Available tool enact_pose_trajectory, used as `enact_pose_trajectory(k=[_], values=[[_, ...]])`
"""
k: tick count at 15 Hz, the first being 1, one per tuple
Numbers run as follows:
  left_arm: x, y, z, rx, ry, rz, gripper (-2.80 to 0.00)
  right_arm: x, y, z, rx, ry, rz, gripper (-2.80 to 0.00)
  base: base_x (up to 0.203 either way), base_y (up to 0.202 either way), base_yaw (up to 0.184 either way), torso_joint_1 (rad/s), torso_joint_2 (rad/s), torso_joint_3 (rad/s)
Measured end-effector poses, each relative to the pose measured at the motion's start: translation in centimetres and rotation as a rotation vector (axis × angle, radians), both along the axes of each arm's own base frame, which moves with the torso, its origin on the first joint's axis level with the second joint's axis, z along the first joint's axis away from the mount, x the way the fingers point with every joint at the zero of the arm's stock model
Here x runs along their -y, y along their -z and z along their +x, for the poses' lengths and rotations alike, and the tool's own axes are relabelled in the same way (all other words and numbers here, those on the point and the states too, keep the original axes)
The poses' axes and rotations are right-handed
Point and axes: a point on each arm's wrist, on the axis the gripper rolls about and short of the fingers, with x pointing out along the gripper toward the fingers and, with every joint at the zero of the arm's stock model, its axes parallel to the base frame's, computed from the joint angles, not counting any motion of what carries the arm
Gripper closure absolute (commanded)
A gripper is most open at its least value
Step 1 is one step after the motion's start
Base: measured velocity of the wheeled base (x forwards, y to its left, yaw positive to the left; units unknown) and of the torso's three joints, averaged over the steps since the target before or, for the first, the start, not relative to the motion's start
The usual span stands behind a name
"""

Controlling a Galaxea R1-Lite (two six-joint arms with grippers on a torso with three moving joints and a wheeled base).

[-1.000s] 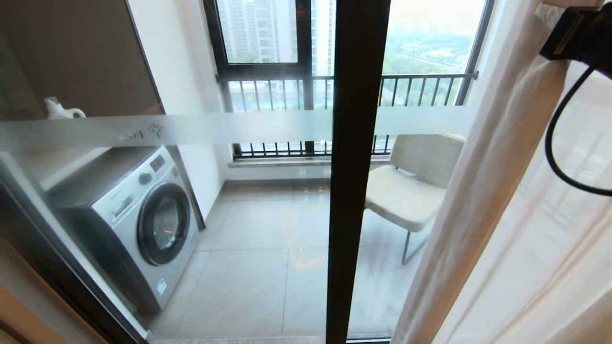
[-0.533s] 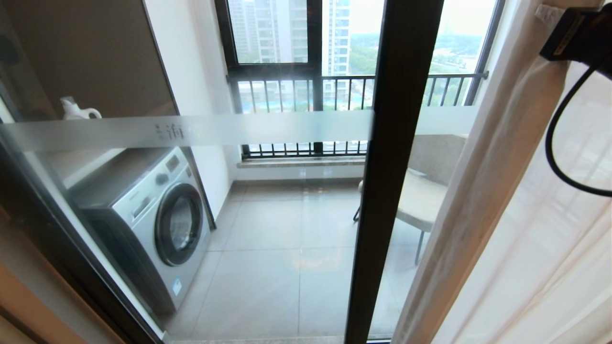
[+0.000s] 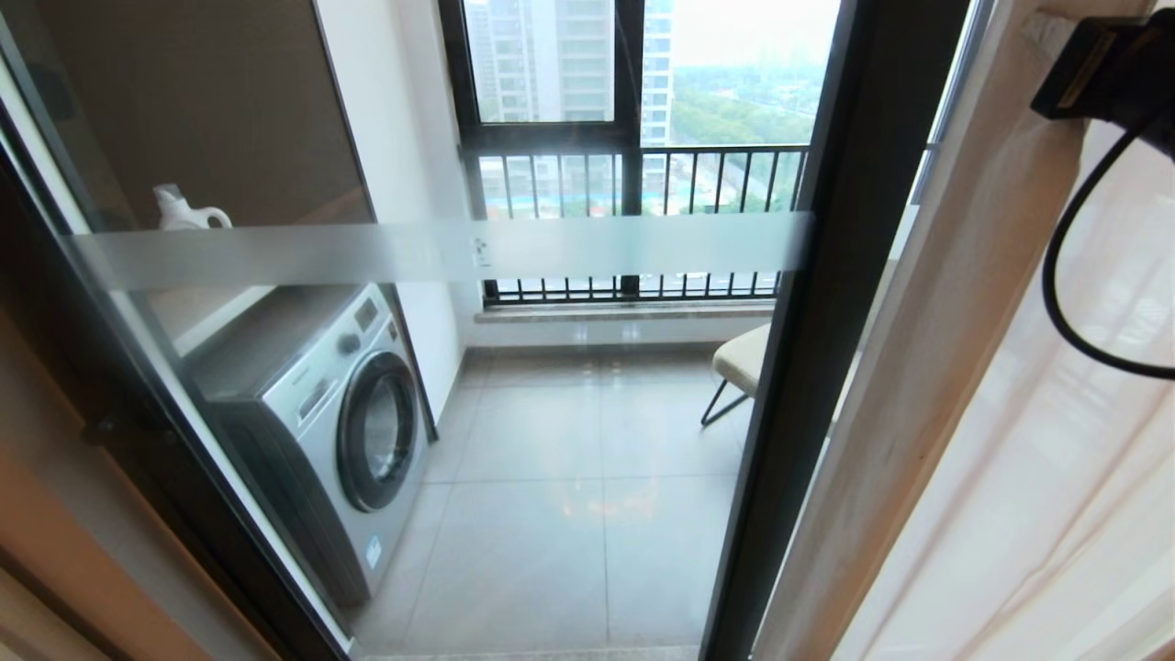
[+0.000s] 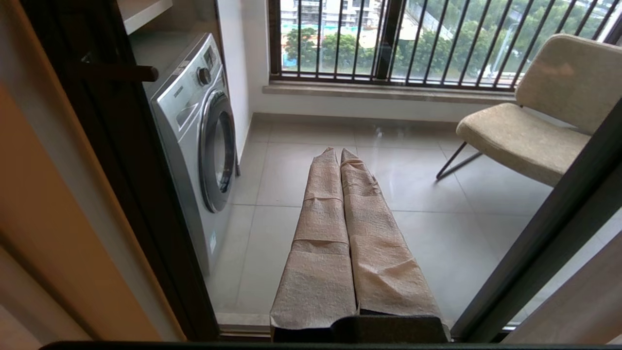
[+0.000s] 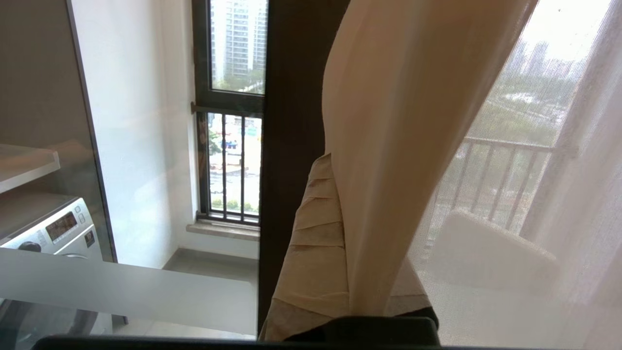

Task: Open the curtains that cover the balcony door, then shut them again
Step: Close the inner curtains on both sides

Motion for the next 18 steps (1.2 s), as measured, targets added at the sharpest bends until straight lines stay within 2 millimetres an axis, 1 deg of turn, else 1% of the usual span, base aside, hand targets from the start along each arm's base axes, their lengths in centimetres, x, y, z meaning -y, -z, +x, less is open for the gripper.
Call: enact_pose_trajectory(k=[8, 10, 15, 18], values=[[0.00, 0.00, 0.00, 0.000, 0.000, -0.001, 0.00, -0.16, 0.16, 0.23, -0.006, -0.004, -0.001, 0.00, 0.000, 0.192, 0.001, 0.003, 0.00, 0.002], [0.00, 0.00, 0.00, 0.000, 0.000, -0.001, 0.00, -0.19, 0.19, 0.27, -0.007, -0.005, -0.001, 0.00, 0.000, 0.141, 0.002, 0.004, 0.01, 0.000], [0.00, 0.00, 0.00, 0.000, 0.001, 0.000, 0.00, -0.16, 0.15, 0.36, -0.009, -0.004, 0.000, 0.00, 0.000, 0.012, 0.000, 0.001, 0.00, 0.001], [0.00, 0.00, 0.00, 0.000, 0.001, 0.000, 0.00, -0.54, 0.13, 0.39, -0.006, -0.018, -0.001, 0.00, 0.000, 0.000, 0.000, 0.000, 0.00, 0.000]])
